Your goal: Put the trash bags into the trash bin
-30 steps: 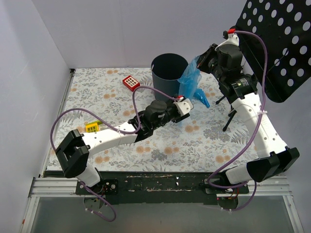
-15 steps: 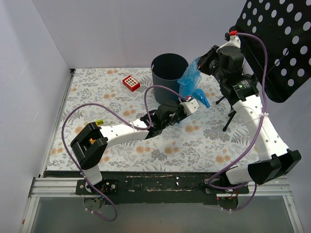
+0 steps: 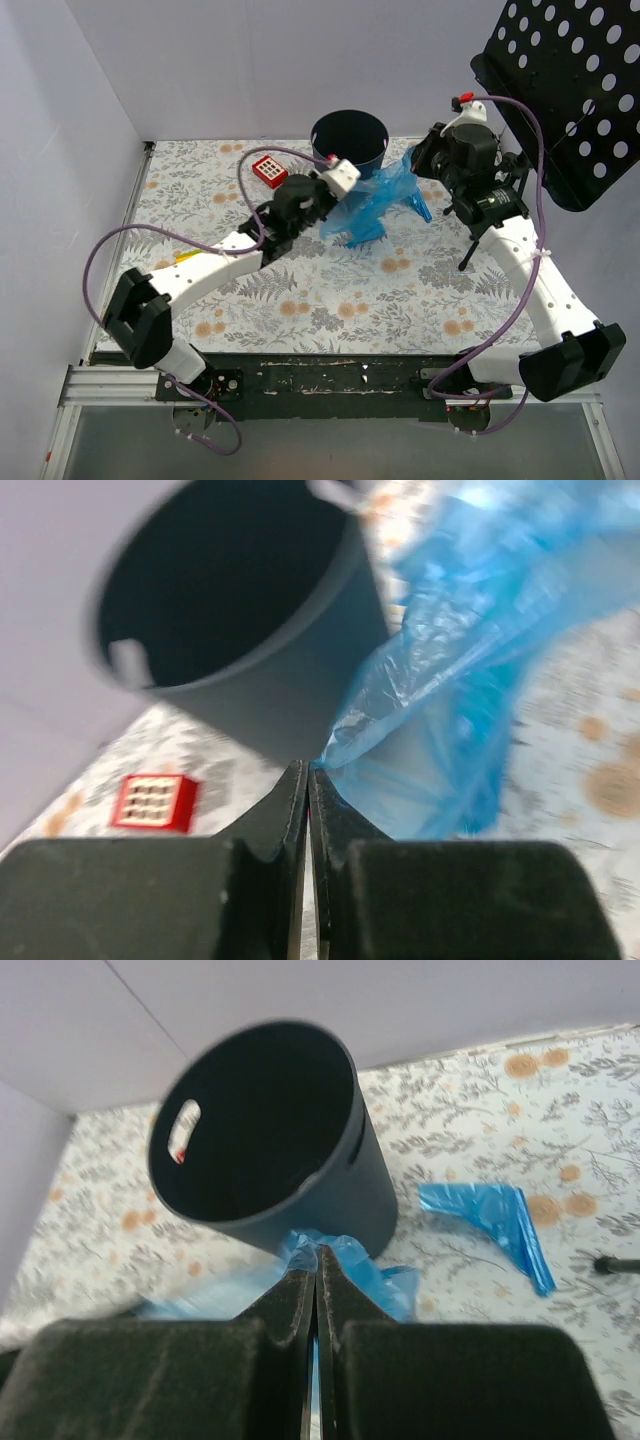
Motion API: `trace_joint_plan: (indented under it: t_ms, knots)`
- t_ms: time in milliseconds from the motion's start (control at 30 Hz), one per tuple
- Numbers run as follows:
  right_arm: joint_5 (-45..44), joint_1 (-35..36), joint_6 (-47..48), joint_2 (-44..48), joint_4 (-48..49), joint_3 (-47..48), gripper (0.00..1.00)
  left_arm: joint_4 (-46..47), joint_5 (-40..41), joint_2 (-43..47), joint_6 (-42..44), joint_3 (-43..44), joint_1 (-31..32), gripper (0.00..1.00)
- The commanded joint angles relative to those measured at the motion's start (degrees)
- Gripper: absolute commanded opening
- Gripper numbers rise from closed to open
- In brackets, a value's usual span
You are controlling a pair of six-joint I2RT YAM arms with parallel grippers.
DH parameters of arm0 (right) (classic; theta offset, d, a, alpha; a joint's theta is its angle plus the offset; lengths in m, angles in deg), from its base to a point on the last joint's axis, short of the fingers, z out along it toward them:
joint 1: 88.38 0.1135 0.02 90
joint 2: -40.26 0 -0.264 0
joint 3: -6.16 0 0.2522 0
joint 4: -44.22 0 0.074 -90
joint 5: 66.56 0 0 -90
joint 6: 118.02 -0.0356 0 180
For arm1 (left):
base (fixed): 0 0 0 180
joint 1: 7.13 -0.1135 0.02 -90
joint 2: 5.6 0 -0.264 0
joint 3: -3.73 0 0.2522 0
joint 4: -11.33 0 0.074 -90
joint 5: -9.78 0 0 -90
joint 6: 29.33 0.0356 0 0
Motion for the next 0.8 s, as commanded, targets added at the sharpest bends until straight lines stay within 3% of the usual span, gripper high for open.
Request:
trace_joint_plan:
  t_ms: [0,133,267,333,500,633,767]
  knots:
    - [5.3,-0.4,13.2,4.6,7.1,-6.9,0.01,-4.9,0.0,8.9,-1.7,0.4,-7.8,0.00]
    - [16.1,-0.4,21.1,6.1,7.3,-10.3,0.01,-10.9,-0.4,13.3,-3.2,0.2,-13.1,0.00]
    - [35.6,-0.4,29.7,4.7,6.1,-8.6,0.01,-18.6,-3.1,19.6,-8.2,0.6,-16.7,0.00]
    - [43.7,-0.3,30.7,3.3,5.3,-7.1,0.01,-23.4,-6.6,23.0,-12.7,0.5,-19.0,0.00]
    - [53.5,0.2,30.3,-3.1,6.6,-3.9,0.01,-32.0,-12.2,31.8,-17.5,-6.6,-22.4,0.00]
    - [50.9,2.1,29.2,-9.7,11.8,-2.6,0.01,-30.3,-15.3,34.6,-16.4,-13.5,-23.4,0.00]
    - [41.6,2.4,28.6,-22.0,12.5,11.5,0.01,-27.8,-17.6,24.0,-14.8,-6.4,-29.8,0.00]
